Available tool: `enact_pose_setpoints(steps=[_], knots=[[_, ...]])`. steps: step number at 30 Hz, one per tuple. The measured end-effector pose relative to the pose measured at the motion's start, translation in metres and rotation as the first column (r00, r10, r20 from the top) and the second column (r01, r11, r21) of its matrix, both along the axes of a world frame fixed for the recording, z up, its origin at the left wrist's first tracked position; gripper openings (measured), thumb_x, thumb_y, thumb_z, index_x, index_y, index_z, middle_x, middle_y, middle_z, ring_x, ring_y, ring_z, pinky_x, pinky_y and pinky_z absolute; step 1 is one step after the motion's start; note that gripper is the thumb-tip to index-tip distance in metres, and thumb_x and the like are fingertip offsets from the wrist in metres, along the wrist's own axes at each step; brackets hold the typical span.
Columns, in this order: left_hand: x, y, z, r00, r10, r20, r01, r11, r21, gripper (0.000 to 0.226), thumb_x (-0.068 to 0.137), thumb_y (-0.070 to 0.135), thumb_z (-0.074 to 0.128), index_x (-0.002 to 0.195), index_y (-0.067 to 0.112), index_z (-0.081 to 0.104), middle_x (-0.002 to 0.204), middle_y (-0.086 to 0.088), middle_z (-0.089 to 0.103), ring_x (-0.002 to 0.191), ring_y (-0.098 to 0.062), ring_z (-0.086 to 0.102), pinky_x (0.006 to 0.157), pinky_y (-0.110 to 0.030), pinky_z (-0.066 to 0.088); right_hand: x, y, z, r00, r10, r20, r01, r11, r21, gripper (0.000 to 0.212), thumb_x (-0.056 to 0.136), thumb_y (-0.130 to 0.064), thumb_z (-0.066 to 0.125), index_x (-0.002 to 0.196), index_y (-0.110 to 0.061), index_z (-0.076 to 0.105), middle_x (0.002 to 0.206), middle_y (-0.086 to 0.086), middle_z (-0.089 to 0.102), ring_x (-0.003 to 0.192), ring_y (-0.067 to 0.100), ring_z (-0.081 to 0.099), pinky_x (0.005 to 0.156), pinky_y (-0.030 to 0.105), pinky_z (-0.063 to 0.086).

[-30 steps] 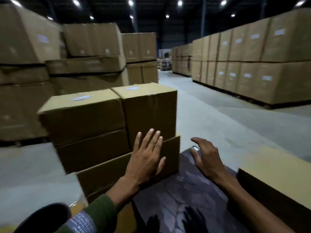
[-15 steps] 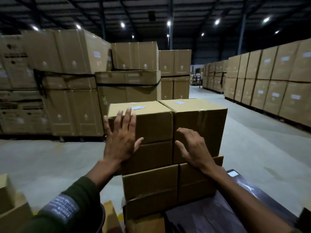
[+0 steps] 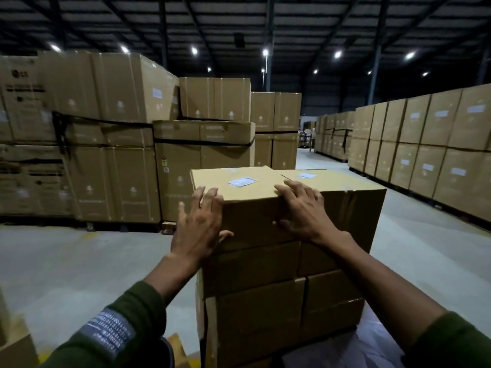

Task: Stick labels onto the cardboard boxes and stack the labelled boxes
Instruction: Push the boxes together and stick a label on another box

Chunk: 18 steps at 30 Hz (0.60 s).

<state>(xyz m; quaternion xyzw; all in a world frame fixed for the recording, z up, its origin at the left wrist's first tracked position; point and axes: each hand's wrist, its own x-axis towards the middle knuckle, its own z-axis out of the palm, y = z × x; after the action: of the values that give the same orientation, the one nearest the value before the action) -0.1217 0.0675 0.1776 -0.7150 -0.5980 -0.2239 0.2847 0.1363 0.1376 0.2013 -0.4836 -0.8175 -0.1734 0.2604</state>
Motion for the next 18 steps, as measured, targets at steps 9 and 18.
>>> enact_pose_setpoints(steps=[9, 18], knots=[[-0.003, 0.005, -0.004, 0.985, -0.129, 0.111, 0.125, 0.991, 0.046, 0.085, 0.068, 0.042, 0.085, 0.130, 0.007, 0.038, 0.144, -0.014, 0.042, 0.138, -0.036, 0.032, 0.057, -0.049, 0.060, -0.007, 0.000, 0.004, 1.000, -0.016, 0.006, 0.016, 1.000, -0.019, 0.080, 0.081, -0.041, 0.073, 0.149, -0.035, 0.031, 0.155, 0.003, 0.029, 0.140, 0.029, 0.022, 0.106, 0.056, 0.032], [-0.021, -0.007, -0.007, 0.967, -0.187, 0.170, 0.170, 0.979, 0.114, 0.085, 0.065, 0.039, 0.088, 0.126, 0.007, 0.039, 0.141, -0.017, 0.044, 0.137, -0.038, 0.037, 0.060, -0.047, 0.061, -0.020, -0.006, 0.010, 0.985, 0.162, -0.066, -0.162, 0.987, 0.008, 0.083, 0.075, -0.033, 0.082, 0.146, -0.036, 0.038, 0.152, -0.001, 0.035, 0.135, 0.029, 0.022, 0.105, 0.059, 0.039]])
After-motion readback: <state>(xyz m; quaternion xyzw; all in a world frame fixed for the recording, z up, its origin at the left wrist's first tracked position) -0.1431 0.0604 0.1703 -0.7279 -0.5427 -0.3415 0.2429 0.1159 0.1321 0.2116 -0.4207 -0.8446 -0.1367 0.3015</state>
